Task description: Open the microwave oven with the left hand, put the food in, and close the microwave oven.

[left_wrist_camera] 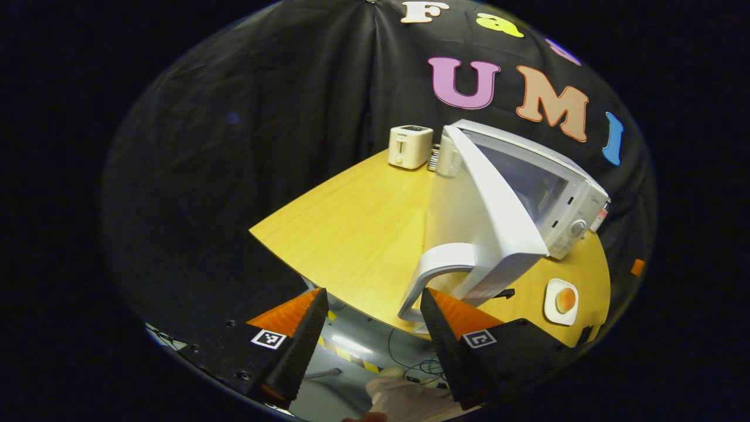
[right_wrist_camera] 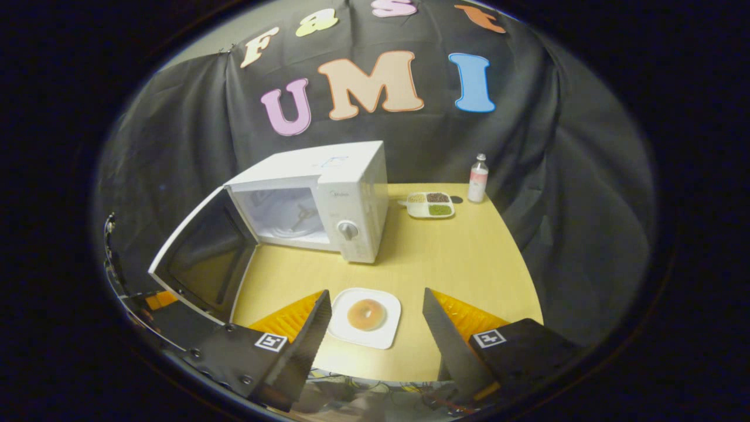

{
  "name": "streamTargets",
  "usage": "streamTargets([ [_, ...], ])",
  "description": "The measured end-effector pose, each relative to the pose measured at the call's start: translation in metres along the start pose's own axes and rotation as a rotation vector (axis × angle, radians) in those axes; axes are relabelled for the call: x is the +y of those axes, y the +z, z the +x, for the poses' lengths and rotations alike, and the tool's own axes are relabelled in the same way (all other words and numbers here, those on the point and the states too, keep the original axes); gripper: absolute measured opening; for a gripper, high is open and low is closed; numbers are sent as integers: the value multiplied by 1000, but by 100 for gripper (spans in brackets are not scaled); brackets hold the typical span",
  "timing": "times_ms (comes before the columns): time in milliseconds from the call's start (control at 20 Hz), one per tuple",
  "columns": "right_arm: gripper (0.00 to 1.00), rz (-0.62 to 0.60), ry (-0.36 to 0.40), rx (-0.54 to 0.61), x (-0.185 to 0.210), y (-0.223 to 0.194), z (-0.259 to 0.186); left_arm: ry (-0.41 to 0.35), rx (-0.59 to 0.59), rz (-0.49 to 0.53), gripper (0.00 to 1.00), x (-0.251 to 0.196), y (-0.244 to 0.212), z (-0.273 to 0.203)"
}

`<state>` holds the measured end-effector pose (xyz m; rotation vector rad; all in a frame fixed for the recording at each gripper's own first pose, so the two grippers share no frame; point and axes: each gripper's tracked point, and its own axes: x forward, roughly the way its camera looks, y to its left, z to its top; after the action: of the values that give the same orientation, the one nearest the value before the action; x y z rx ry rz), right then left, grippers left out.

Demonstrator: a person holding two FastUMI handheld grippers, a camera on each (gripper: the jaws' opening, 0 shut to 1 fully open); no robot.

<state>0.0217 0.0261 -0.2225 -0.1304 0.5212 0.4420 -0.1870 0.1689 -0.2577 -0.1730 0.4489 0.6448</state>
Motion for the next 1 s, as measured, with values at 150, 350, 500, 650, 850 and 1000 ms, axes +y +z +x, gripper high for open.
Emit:
streamTargets([
  [150, 92, -5, 30, 70, 2, -22, 24, 92, -36, -26, 97, 33, 17, -6],
  [350, 99, 7, 71, 189, 9, -56, 56, 194, -129, -90, 97, 70, 52, -18],
  [500, 99, 36, 110, 264, 22, -74, 76, 239, -189, -130, 97, 86, 74, -23],
  [650, 99, 20, 105, 328, 29, -91, 93, 234, -238, -181, 95, 89, 96, -23],
  [850, 99, 10, 63, 409, 36, -111, 117, 197, -278, -190, 95, 82, 121, -9],
  [1000, 99, 22, 23, 462, 38, -122, 131, 166, -278, -166, 95, 75, 136, 7],
])
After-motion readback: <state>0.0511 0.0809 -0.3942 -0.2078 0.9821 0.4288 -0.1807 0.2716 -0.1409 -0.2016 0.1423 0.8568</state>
